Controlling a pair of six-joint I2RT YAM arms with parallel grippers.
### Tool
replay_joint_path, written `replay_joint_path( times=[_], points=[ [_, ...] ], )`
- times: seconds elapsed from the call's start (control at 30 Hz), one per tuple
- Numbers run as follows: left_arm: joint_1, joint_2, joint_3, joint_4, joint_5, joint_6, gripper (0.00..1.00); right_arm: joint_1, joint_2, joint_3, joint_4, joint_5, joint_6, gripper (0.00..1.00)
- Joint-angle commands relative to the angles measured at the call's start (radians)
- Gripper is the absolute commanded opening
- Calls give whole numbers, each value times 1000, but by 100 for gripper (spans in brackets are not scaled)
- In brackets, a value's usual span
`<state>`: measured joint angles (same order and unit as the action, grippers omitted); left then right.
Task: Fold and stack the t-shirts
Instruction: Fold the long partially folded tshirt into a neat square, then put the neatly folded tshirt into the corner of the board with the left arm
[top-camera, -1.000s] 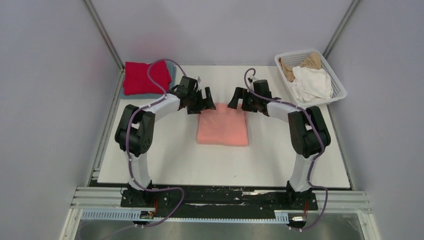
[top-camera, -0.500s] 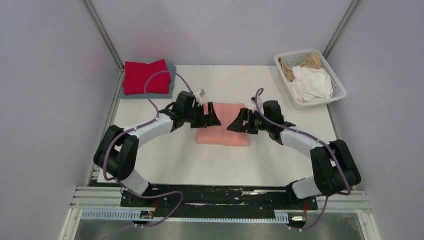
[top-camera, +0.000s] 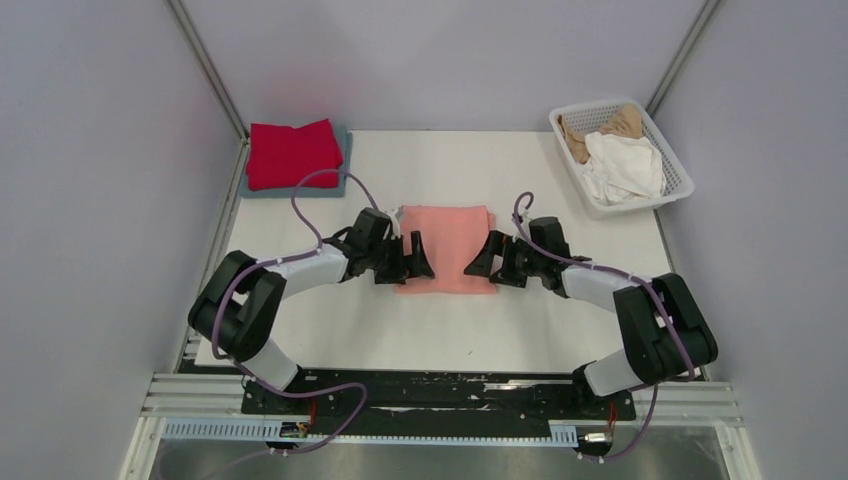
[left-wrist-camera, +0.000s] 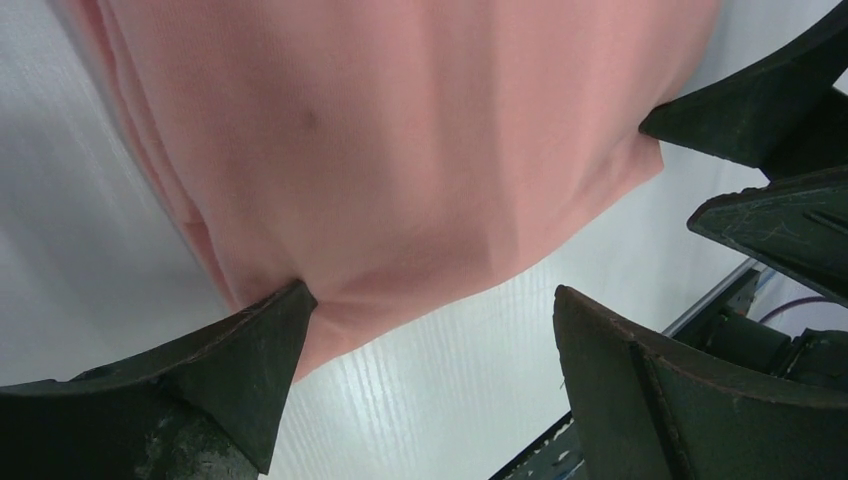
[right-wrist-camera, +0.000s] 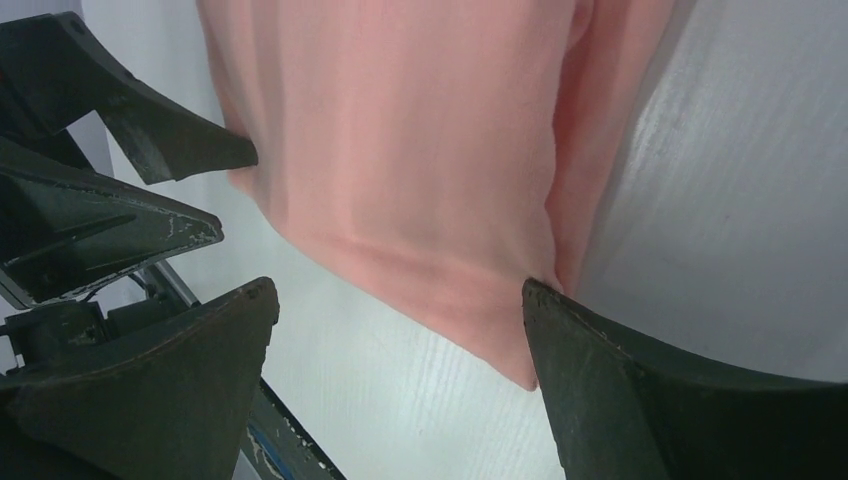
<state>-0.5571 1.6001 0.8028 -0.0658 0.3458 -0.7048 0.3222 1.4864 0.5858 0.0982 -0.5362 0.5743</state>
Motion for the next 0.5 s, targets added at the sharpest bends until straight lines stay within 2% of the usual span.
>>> replay_joint_path(
  times=[0.0,0.13,0.2,0.27,0.47],
  points=[
    [6,-67,-5,-80,-88,31,100,-13,-54,1,-77,119,-58,100],
    [6,-203,-9,-78,-141,56,100,-13,-196,48,-150,128,-90,100],
    [10,-230,-4,-86,-221,51,100,-14,-259,58,-159,135,-97,100],
    [30,-202,29,-112,-268,53,100,-14,-309,57,-167,142,-102,100],
    [103,17,219,-198,-252,80,100,-14,-371,46,-220,180,-125,100]
  ],
)
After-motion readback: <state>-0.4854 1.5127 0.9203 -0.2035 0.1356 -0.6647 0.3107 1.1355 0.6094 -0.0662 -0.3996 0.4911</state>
